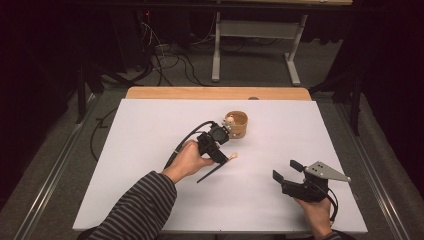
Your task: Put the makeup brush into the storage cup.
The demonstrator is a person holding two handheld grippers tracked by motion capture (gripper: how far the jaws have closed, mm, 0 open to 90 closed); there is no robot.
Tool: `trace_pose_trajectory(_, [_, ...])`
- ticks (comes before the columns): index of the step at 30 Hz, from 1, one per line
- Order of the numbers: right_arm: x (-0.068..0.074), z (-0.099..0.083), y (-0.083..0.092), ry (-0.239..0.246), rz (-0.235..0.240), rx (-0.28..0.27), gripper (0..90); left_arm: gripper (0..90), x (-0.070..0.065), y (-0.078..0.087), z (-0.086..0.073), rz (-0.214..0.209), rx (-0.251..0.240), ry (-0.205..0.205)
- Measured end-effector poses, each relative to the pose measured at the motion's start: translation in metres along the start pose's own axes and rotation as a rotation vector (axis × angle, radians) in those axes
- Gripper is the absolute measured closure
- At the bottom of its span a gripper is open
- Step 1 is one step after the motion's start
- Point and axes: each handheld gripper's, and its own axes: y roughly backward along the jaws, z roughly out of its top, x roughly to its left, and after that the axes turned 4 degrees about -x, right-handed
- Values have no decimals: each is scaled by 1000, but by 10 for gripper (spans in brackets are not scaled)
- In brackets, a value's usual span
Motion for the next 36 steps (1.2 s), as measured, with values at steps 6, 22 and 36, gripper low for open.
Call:
trace_pose_trajectory(6, [0, 0, 0, -5, 1, 7, 247, 495, 0, -3, -2, -18, 36, -8])
trace_pose_trajectory(22, [-1, 0, 1, -4, -17, -1, 240, 500, -3, -15, -5, -29, 135, 0])
trace_pose_trajectory(36, [-1, 0, 1, -5, -14, 1, 240, 604, -2, -25, -13, -40, 199, 23])
